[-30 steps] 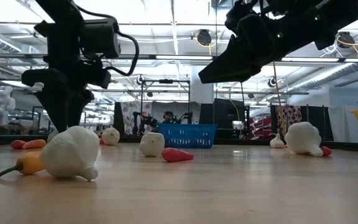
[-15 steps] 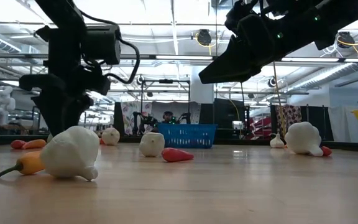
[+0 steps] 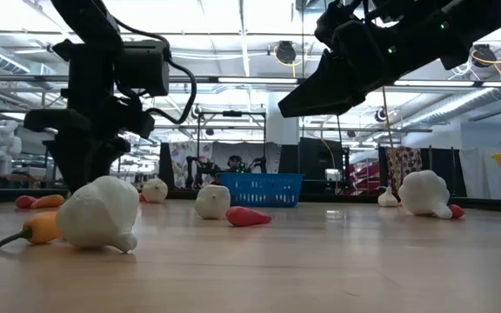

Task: Sort produce into baskets
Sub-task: Put the white garlic into the green bin

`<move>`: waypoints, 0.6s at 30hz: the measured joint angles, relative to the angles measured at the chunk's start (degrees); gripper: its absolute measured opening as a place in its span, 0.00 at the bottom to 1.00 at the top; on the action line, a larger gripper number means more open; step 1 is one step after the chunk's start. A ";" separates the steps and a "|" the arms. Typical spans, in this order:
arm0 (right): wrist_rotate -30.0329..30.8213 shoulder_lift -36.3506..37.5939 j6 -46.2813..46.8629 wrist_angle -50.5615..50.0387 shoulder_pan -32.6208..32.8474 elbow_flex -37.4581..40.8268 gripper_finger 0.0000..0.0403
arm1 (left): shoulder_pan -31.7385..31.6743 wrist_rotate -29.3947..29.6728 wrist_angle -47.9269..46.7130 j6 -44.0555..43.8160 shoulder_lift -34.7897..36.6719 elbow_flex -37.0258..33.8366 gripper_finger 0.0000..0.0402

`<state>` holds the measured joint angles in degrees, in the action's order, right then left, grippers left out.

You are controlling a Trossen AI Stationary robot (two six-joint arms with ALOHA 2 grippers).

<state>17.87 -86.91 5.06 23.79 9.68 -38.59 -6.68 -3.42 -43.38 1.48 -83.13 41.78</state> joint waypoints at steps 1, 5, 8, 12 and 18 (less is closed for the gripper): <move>0.01 0.00 0.00 -0.02 0.00 0.00 0.52 | 0.00 0.00 0.00 0.00 0.00 0.00 0.51; 0.00 0.00 0.00 -0.02 0.01 0.00 0.52 | 0.00 0.00 0.00 0.00 0.00 0.03 0.41; 0.02 0.00 0.00 -0.02 0.01 0.00 0.52 | 0.00 -0.02 0.00 0.00 0.08 0.11 0.35; 0.01 0.00 0.06 -0.02 0.00 0.00 0.52 | 0.00 -0.02 -0.77 0.44 1.04 0.79 0.33; 0.00 0.00 0.20 -0.02 -0.01 0.00 0.52 | 0.00 -4.86 -5.61 -1.67 5.35 3.46 0.32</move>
<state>17.87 -86.91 5.26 23.77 9.67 -38.59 -6.68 -8.28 -48.99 -0.20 -77.78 45.24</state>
